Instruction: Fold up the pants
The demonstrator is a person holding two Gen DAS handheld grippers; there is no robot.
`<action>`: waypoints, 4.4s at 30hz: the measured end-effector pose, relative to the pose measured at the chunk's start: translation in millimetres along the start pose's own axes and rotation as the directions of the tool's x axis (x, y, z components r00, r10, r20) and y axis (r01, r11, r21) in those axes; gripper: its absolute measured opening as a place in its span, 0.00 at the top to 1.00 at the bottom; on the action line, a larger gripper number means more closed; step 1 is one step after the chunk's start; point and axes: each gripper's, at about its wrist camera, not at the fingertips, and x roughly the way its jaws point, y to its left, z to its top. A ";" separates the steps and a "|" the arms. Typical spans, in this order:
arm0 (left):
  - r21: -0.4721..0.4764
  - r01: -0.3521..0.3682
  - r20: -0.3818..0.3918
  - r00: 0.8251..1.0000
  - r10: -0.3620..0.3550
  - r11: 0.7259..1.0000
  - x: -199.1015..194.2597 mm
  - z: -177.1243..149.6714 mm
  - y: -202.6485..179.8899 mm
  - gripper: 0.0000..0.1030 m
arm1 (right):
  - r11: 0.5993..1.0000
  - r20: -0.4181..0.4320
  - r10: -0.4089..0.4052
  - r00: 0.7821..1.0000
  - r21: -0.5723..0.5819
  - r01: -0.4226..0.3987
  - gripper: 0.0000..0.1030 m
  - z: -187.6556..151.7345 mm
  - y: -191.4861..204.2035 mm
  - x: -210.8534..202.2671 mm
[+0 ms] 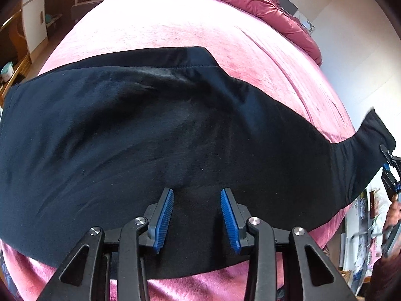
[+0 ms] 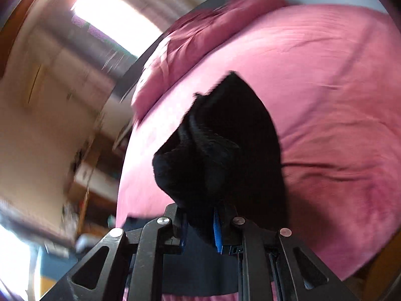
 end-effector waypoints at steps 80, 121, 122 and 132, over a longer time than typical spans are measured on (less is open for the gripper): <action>-0.174 0.368 -0.063 0.922 -0.383 0.914 26.4 58.6 13.7 0.66 | 0.833 -0.200 -0.504 0.840 -0.369 0.412 0.41 -107.3 17.0 64.4; 0.271 -0.167 0.213 0.971 0.111 0.948 -6.6 19.5 -69.1 0.79 | 0.856 -0.160 -0.447 0.880 -0.361 0.370 0.00 -118.8 35.9 185.3; 0.266 -0.168 0.218 0.970 0.111 0.949 -7.6 19.6 -67.9 0.79 | 0.855 -0.157 -0.448 0.880 -0.362 0.371 0.00 -120.6 36.7 183.7; 0.227 -0.175 0.243 0.963 0.118 0.958 -29.8 6.3 -53.5 0.75 | 0.817 -0.097 -0.492 0.865 -0.395 0.420 0.01 -110.4 47.7 175.5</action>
